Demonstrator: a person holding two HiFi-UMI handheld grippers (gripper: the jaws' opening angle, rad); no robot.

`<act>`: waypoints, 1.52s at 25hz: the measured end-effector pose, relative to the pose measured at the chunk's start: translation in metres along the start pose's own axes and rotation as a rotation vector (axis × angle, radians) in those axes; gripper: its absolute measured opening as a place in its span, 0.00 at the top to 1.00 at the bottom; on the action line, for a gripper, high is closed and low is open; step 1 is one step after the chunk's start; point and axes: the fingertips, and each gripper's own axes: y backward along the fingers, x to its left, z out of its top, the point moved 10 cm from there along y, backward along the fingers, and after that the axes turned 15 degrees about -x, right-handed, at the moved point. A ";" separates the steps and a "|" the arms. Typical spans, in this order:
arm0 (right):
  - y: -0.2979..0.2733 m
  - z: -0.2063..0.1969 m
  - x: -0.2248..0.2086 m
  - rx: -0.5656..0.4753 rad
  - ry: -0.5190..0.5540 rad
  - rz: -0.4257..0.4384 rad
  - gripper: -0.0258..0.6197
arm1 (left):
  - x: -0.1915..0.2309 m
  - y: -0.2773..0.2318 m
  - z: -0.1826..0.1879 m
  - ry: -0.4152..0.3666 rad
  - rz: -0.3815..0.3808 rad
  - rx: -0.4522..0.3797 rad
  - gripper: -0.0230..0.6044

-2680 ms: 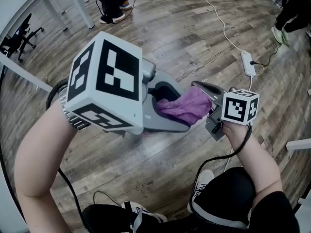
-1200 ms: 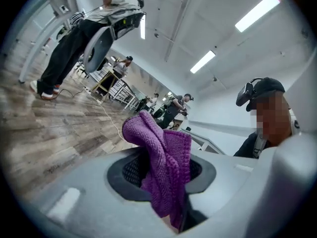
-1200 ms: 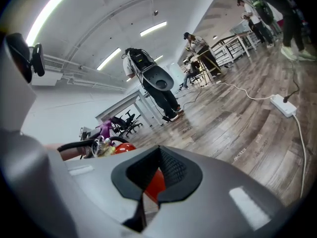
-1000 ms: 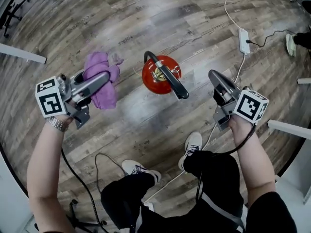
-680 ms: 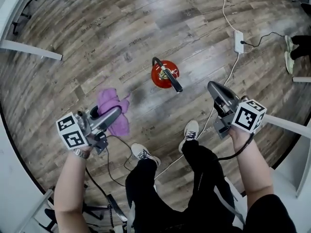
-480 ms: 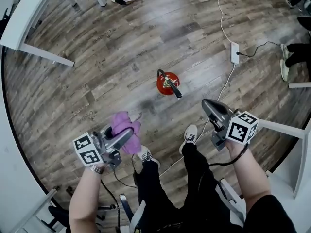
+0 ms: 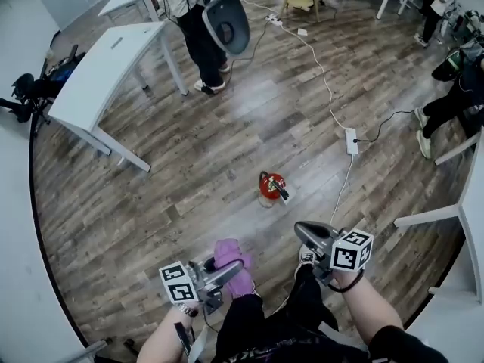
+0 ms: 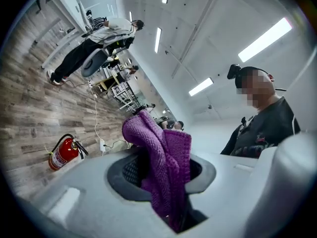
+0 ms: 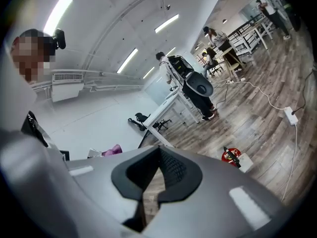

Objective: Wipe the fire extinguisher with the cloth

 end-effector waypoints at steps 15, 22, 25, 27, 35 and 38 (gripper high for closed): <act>0.101 -0.029 0.113 -0.090 0.014 -0.028 0.95 | -0.090 0.015 -0.036 0.054 -0.073 0.098 0.77; 0.154 -0.040 0.124 0.011 0.017 0.087 0.95 | -0.139 -0.022 -0.067 -0.024 -0.094 0.073 0.77; 0.170 -0.037 0.114 0.047 0.042 0.121 0.95 | -0.147 -0.035 -0.084 -0.046 -0.073 0.055 0.77; 0.181 -0.028 0.104 0.049 0.052 0.123 0.95 | -0.146 -0.041 -0.096 -0.027 -0.033 0.034 0.77; 0.206 -0.025 0.088 0.058 0.010 0.139 0.95 | -0.154 -0.058 -0.122 -0.003 0.009 -0.009 0.77; 0.203 -0.025 0.087 0.057 -0.011 0.155 0.95 | -0.156 -0.055 -0.120 -0.019 0.023 -0.025 0.77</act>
